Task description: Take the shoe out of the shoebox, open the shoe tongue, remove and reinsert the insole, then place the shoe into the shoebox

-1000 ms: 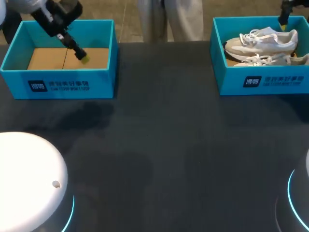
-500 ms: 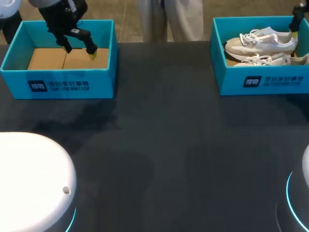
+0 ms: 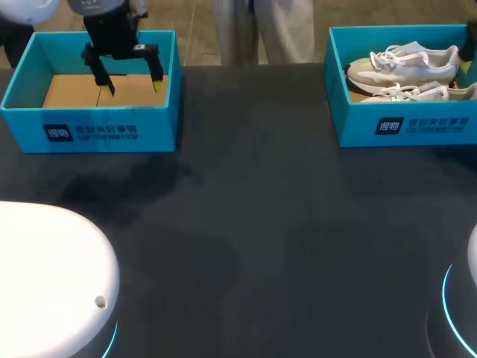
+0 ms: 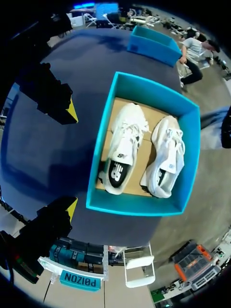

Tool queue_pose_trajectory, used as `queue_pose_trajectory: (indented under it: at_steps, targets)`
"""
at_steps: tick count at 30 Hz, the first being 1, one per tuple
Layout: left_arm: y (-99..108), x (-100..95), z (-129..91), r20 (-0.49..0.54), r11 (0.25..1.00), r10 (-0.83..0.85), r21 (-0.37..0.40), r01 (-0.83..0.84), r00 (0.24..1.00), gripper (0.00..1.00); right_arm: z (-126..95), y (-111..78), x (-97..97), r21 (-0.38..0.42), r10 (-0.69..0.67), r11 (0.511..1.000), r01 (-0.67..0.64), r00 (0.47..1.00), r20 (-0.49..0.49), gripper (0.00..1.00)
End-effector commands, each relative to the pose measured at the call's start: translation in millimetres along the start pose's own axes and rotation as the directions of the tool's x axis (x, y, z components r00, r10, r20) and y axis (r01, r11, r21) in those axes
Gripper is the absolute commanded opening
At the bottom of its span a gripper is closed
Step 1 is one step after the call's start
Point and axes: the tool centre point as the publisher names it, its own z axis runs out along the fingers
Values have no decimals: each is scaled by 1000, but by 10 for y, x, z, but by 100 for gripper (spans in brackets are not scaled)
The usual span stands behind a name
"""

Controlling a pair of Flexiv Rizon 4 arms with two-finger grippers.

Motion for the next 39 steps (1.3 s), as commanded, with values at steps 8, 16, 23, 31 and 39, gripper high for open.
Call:
queue_pose_trajectory:
  at_steps: [8,16,23,31,39]
  targets:
    - [-181,-16,203,112,738,-660,-83,669,742,100,83,-188,-16,27,1,1000,-1,1000,-12,100]
    - [-74,34,188,83,828,-549,-79,555,832,100,167,-251,1,18,-34,999,34,999,-21,100]
    - [-55,122,216,10,927,-354,-130,352,935,100,234,-239,16,26,-44,999,45,999,-26,100]
    - [-48,142,191,31,978,-183,-97,185,983,100,245,-231,61,17,-54,998,54,998,-28,100]
    - [-21,108,168,102,995,-61,-71,69,993,100,240,-287,98,20,-57,998,57,998,-30,100]
